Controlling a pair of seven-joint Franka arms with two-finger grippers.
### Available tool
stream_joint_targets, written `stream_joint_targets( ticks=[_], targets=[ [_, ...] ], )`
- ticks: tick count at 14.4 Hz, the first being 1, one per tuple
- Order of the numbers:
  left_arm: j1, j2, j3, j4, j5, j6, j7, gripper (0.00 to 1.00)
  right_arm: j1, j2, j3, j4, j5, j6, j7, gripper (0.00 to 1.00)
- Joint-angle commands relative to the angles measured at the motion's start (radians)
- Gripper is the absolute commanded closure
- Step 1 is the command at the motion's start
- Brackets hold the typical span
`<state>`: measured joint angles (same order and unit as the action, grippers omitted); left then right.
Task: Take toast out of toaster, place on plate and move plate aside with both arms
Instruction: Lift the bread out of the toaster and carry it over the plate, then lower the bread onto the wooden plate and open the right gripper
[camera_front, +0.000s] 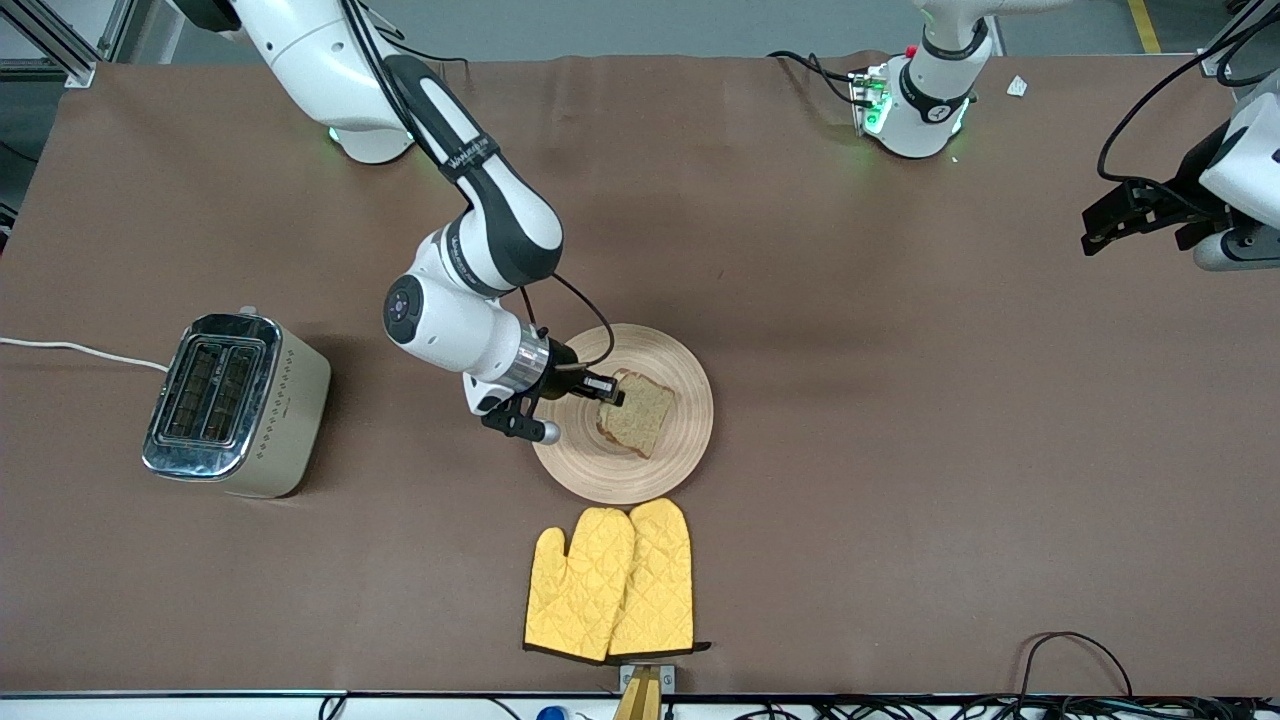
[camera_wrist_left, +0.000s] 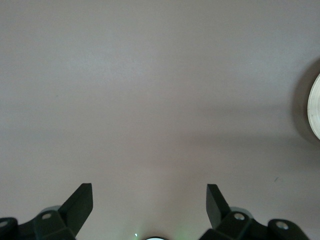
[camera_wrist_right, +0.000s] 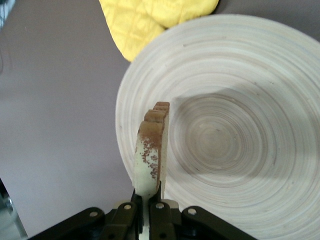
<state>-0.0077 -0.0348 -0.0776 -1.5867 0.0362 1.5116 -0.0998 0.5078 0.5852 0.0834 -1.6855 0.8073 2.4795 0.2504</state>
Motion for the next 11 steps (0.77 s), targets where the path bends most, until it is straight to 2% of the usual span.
stream_joint_targets(
  ticks=[1,3,4,5,7,9,11],
  targets=[
    [-0.002,0.013,-0.002,0.020,0.014,0.001,0.002,0.00,-0.037,-0.038,-0.001,-0.123,0.069,0.013,-0.231,1.00],
    [-0.002,0.012,-0.002,0.019,0.013,0.001,0.000,0.00,-0.087,-0.034,-0.001,-0.158,0.069,0.012,-0.344,0.97],
    [-0.002,0.012,-0.002,0.019,0.013,0.001,0.000,0.00,-0.106,-0.034,-0.002,-0.166,0.069,0.001,-0.370,0.65],
    [-0.002,0.012,-0.002,0.019,0.014,0.001,0.002,0.00,-0.129,-0.037,-0.002,-0.177,0.067,-0.002,-0.384,0.01],
    [0.000,0.012,-0.004,0.016,0.013,-0.001,0.003,0.00,-0.135,-0.091,-0.010,-0.216,0.061,-0.013,-0.379,0.00],
    [-0.002,0.013,-0.004,0.016,0.013,0.001,0.003,0.00,-0.132,-0.172,-0.033,-0.261,0.052,-0.080,-0.358,0.00],
    [-0.002,0.013,-0.002,0.014,0.014,-0.001,0.003,0.00,-0.126,-0.241,-0.033,-0.261,0.049,-0.183,-0.286,0.00]
  ],
)
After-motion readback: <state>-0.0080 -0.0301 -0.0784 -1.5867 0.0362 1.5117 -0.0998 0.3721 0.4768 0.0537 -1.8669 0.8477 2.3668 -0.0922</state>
